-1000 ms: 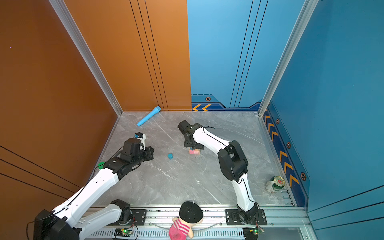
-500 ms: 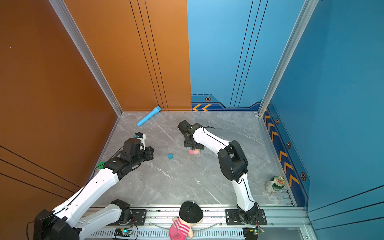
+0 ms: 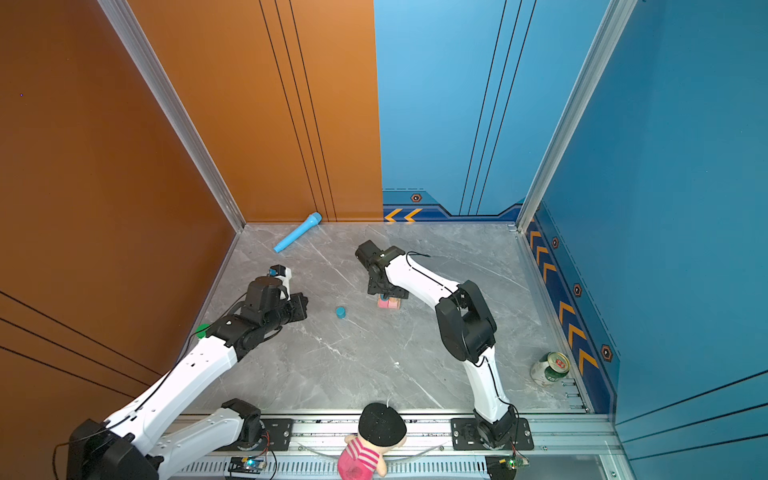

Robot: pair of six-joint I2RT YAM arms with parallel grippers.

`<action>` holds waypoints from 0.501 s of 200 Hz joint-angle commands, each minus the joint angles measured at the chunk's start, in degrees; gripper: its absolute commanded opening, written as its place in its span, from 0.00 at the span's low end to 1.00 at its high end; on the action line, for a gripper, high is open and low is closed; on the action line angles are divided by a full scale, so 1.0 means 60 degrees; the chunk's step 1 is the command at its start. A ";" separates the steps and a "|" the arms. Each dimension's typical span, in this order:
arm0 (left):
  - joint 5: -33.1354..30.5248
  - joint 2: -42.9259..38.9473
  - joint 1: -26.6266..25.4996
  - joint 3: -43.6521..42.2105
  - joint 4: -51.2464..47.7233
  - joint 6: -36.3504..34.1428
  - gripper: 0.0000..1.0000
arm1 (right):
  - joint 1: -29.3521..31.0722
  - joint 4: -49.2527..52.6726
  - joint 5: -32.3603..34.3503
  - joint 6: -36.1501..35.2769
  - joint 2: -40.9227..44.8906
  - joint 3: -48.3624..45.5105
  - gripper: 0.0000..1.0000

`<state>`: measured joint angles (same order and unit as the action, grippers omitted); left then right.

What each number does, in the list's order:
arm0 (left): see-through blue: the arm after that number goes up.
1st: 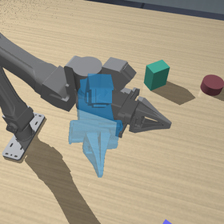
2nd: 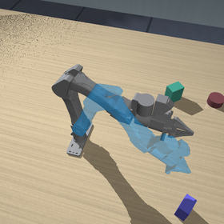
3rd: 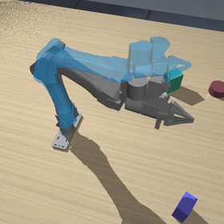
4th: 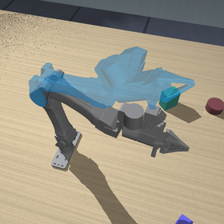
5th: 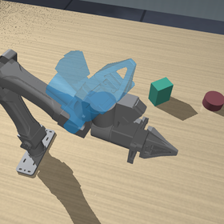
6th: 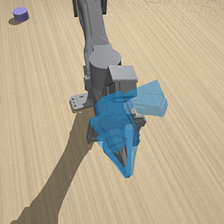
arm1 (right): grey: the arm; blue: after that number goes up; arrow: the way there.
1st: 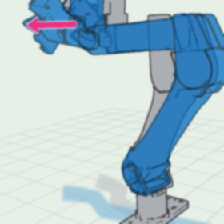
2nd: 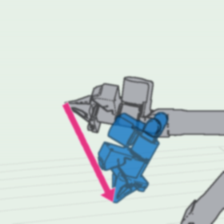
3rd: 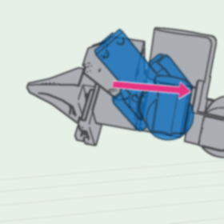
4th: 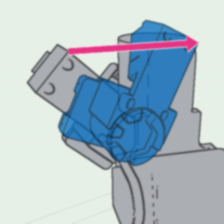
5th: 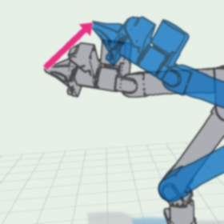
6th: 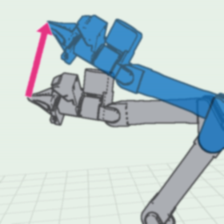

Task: Build the wood block tower
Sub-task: 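Open the right gripper to release the yellow block on the cylinders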

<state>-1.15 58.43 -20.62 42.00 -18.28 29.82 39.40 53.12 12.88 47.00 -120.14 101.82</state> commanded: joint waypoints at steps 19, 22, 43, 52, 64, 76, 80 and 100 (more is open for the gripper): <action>0.0133 -0.0108 0.0107 -0.0210 -0.0212 -0.0105 0.10 | 0.0055 0.0141 0.0005 0.0010 0.0082 -0.0068 0.82; 0.0133 -0.0114 0.0109 -0.0217 -0.0218 -0.0094 0.10 | 0.0055 0.0139 0.0000 0.0009 0.0073 -0.0066 0.82; 0.0140 -0.0115 0.0114 -0.0231 -0.0227 -0.0103 0.10 | 0.0055 0.0131 -0.0034 0.0010 0.0061 -0.0090 0.82; 0.0133 -0.0110 0.0118 -0.0230 -0.0219 -0.0096 0.10 | 0.0055 0.0139 -0.0029 0.0013 0.0034 -0.0102 0.82; 0.0133 -0.0103 0.0112 -0.0232 -0.0205 -0.0093 0.10 | 0.0051 0.0127 -0.0034 0.0018 0.0030 -0.0124 0.82; 0.0132 -0.0114 0.0115 -0.0236 -0.0205 -0.0093 0.10 | 0.0040 0.0124 -0.0038 0.0017 0.0022 -0.0147 0.82; 0.0136 -0.0101 0.0120 -0.0233 -0.0205 -0.0094 0.10 | 0.0040 0.0115 -0.0038 0.0005 0.0020 -0.0172 0.82; 0.0133 -0.0100 0.0113 -0.0238 -0.0205 -0.0094 0.10 | 0.0026 0.0053 -0.0069 0.0019 0.0014 -0.0238 0.82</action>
<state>-1.15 58.43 -20.62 41.23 -18.68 29.82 39.40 52.95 12.69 47.00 -120.14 101.67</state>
